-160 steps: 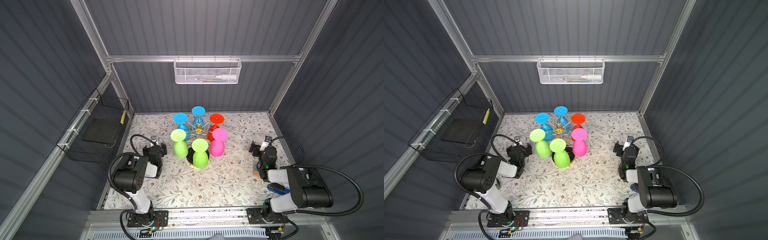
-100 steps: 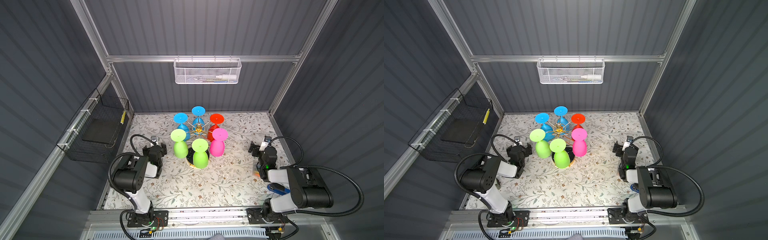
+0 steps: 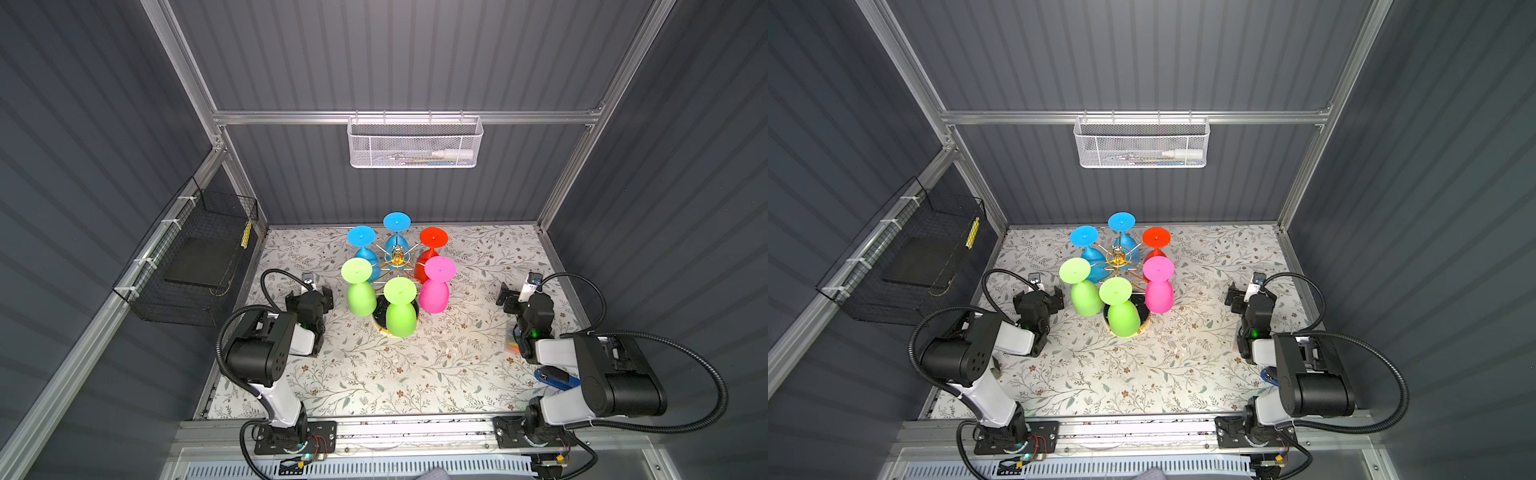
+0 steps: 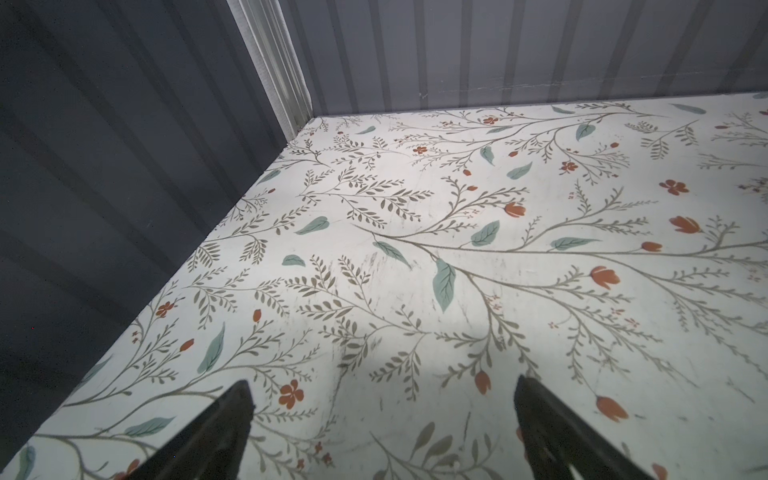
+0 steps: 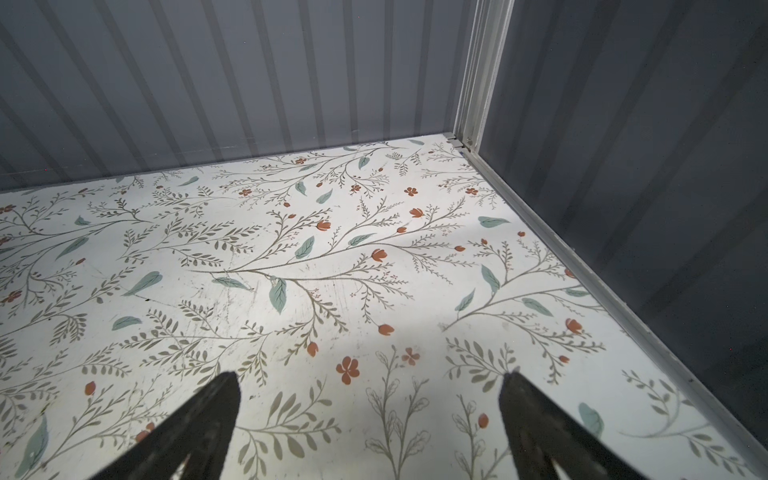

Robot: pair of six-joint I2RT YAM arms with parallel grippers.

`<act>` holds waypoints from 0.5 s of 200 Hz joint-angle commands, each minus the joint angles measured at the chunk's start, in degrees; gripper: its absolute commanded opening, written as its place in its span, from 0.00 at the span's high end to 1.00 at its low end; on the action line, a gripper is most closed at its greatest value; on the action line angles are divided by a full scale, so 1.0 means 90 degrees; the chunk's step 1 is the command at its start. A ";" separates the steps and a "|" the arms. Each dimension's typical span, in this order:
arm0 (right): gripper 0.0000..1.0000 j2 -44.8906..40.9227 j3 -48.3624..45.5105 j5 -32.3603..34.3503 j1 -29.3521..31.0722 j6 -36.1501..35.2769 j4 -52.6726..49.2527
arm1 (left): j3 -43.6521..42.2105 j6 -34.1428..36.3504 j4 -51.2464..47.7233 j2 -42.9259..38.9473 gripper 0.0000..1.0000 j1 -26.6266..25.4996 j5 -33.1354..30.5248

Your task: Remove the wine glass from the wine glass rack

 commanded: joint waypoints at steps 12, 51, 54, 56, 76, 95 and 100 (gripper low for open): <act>0.01 -0.0103 0.0089 -0.0038 -0.0016 0.0037 -0.0006 | 0.0033 -0.0078 -0.0108 -0.0038 0.00 0.0055 0.0037; 0.01 -0.1118 0.0669 0.0184 0.0163 -0.0095 -0.1829 | -0.0311 -0.0058 0.0222 -0.0468 0.00 0.0059 -0.0040; 0.01 -0.1310 0.0835 0.0226 0.0173 -0.0055 -0.2260 | -0.0325 -0.0009 0.0277 -0.0521 0.00 0.0042 -0.0119; 0.01 -0.1414 0.0946 0.0246 0.0172 -0.0008 -0.2495 | -0.0320 -0.0017 0.0197 -0.0581 0.00 0.0028 -0.0170; 0.01 -0.2484 0.1762 0.0378 0.0140 0.1137 -0.4227 | 0.0297 -0.0374 -0.1842 -0.1721 0.00 0.0010 -0.0752; 0.01 -0.3205 0.1944 0.0108 0.0083 0.2495 -0.4936 | 0.1343 -0.0705 -0.4220 -0.2599 0.00 0.0074 -0.0965; 0.01 -0.3350 0.1879 -0.0153 0.0063 0.2586 -0.4922 | 0.1613 -0.0714 -0.4636 -0.2739 0.00 0.0083 -0.0958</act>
